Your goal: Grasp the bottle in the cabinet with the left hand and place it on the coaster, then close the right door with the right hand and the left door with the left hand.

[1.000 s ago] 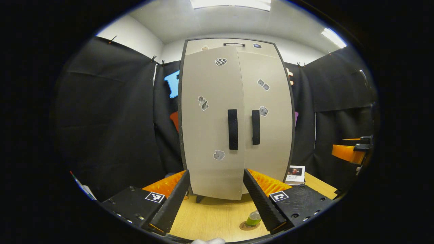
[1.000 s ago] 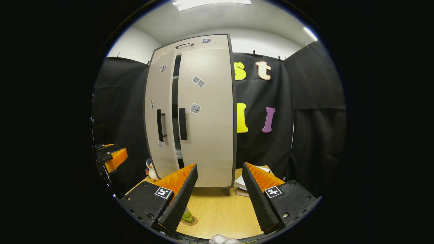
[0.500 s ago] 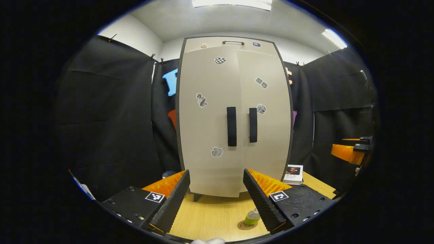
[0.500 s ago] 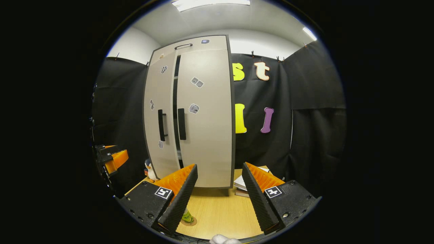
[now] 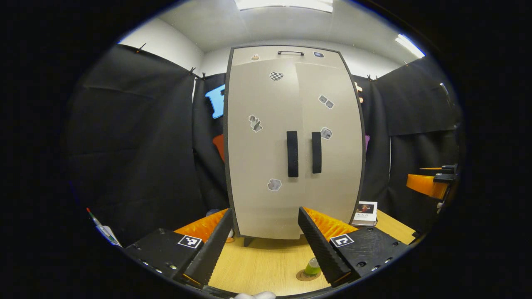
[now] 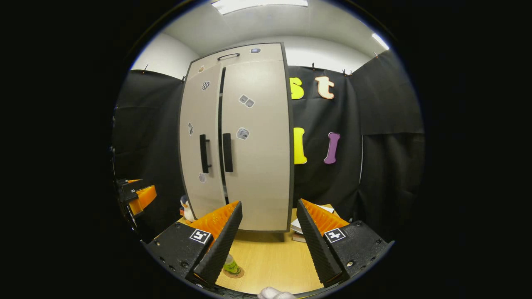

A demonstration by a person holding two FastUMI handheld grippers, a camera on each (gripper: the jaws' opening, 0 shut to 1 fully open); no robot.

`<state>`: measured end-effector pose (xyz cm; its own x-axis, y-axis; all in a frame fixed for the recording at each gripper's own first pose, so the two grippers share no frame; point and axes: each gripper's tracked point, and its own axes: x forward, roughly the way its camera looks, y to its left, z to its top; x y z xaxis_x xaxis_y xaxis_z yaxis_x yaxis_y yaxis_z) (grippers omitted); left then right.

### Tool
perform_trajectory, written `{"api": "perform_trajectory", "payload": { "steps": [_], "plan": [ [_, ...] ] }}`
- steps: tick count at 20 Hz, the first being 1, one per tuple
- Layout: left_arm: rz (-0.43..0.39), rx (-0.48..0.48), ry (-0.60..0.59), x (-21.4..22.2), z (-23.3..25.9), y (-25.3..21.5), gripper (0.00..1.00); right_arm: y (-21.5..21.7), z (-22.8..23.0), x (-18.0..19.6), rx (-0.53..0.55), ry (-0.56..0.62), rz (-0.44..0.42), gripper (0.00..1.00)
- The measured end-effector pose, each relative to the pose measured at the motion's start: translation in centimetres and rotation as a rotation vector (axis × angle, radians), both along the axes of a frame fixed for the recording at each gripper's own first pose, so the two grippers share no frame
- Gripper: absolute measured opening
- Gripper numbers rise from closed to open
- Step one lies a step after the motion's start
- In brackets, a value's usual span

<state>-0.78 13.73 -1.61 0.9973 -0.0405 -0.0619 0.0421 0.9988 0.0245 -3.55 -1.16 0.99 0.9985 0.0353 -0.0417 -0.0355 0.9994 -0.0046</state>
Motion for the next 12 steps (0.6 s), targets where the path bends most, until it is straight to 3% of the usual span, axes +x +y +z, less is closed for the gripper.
{"api": "perform_trajectory", "payload": {
  "steps": [12],
  "plan": [
    [-0.018, 0.005, 0.003, 0.14, -0.20, -0.96, 0.96, -0.28, -0.19, -0.33, -0.005, -0.013, -0.002, 0.82]
  ]
}}
